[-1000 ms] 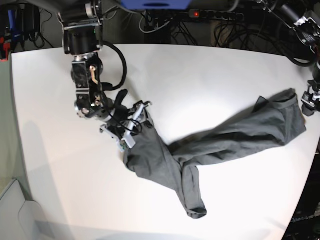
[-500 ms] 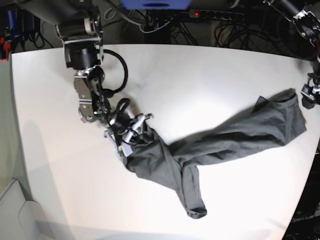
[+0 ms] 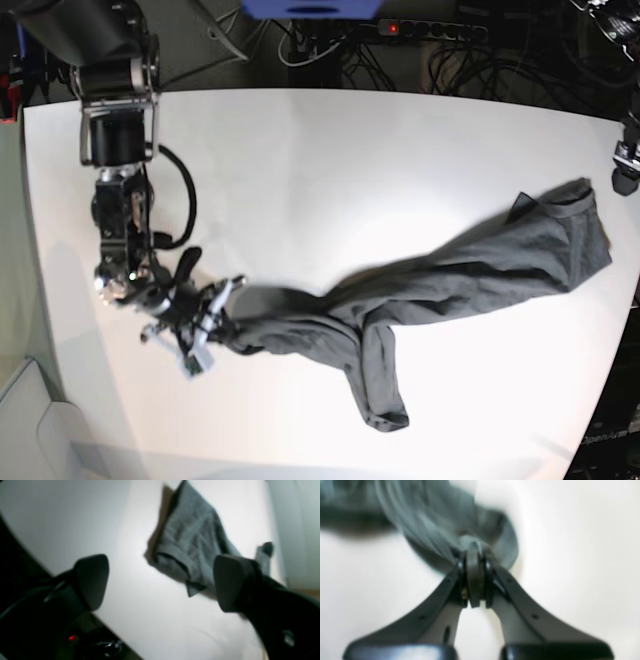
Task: Layout the t-shirt on the table in an organized manner, then fold the t-shirt properly
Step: 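Grasp the t-shirt with the right gripper and drag it toward the robot, then release the t-shirt from the right gripper and lift it away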
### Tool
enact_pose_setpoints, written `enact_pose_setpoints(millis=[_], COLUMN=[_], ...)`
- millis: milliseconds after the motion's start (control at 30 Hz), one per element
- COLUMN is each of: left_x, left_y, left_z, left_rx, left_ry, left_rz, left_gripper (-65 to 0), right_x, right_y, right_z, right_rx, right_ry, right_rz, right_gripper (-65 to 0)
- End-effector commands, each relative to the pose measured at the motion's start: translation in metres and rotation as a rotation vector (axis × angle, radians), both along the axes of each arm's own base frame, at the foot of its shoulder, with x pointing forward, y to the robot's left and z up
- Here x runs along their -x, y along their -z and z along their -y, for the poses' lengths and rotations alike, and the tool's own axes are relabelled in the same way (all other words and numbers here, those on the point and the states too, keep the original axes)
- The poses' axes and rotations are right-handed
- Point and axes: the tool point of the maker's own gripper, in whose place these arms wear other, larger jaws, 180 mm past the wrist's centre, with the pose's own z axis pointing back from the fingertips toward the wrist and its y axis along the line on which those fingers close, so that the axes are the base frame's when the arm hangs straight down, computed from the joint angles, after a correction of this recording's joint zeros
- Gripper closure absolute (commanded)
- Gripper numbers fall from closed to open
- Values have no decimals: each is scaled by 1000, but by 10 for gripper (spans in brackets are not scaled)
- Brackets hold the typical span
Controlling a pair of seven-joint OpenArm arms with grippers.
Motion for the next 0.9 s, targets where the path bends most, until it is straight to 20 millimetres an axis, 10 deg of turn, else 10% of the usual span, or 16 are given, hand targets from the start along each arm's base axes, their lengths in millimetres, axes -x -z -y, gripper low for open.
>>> enact_pose_setpoints(millis=[0,267,767,867], left_x=[-2,23,36,35], left_y=[-17,-10,-34,-34], left_z=[-7,-6,2,2], left_rx=[-14,-24,-129,-128], left_ry=[-4,3,59,60], left_rz=[47,-11,-41,-36], left_gripper=[-650,-650,-650,-650], right_x=[-22,-89,-138,-128], right_y=[-57,-162,-135,-94], right_z=[-7,-29,-43,-20], right_rx=[-26,-89,-349,-305], right_ry=[-19,-37,10,49], right_rz=[136,275,180,88], right_gripper=[0,-4,-87,-181])
